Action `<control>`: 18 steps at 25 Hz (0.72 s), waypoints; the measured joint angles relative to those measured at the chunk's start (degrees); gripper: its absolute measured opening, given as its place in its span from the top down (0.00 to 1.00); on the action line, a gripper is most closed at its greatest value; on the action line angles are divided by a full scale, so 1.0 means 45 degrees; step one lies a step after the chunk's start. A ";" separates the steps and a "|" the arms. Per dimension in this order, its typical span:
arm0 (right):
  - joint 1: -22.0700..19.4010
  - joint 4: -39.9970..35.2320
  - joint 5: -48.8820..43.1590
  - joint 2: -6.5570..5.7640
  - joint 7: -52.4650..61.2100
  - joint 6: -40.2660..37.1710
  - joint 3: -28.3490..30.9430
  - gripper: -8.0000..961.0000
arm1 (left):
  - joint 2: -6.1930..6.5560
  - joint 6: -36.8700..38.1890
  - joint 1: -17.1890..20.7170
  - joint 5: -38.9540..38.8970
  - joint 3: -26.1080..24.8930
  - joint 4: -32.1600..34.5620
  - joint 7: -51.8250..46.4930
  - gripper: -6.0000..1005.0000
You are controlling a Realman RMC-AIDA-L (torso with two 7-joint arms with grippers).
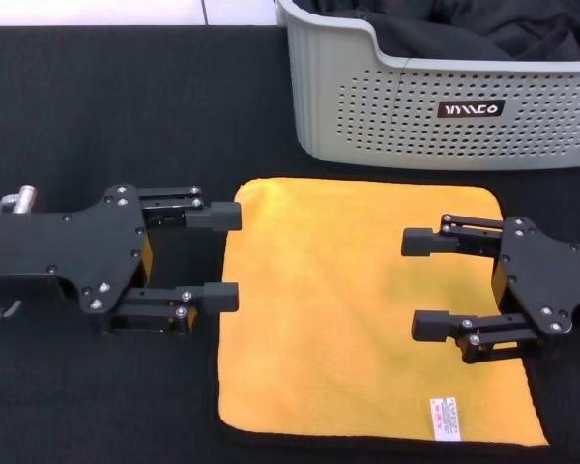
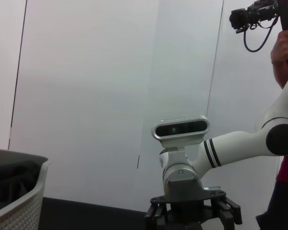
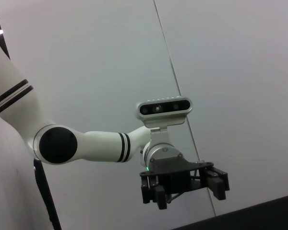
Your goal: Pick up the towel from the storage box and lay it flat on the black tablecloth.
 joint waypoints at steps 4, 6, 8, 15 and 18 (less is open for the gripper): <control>0.0035 0.0128 0.0000 0.0000 0.0024 -0.0006 0.0039 0.17 | -0.0006 0.0004 -0.0004 0.0023 0.0000 -0.0093 0.0143 0.29; 0.0058 0.0182 0.0002 -0.0003 0.0041 -0.0004 0.0031 0.17 | -0.0002 0.0011 -0.0035 0.0019 0.0000 -0.0185 0.0226 0.29; 0.0102 0.0324 0.0007 -0.0018 0.0007 -0.0005 0.0066 0.17 | 0.0051 0.0012 -0.0171 0.0029 -0.0001 -0.0365 0.0279 0.29; 0.0240 0.0414 -0.0115 -0.0183 -0.0046 0.0025 0.0260 0.17 | 0.0221 0.0012 -0.0408 0.0035 -0.0361 -0.0853 0.0514 0.29; 0.0223 0.0604 -0.0547 -0.0189 -0.0498 0.0006 0.0124 0.17 | 0.0255 0.0014 -0.0315 0.0232 -0.0333 -0.0904 0.1128 0.29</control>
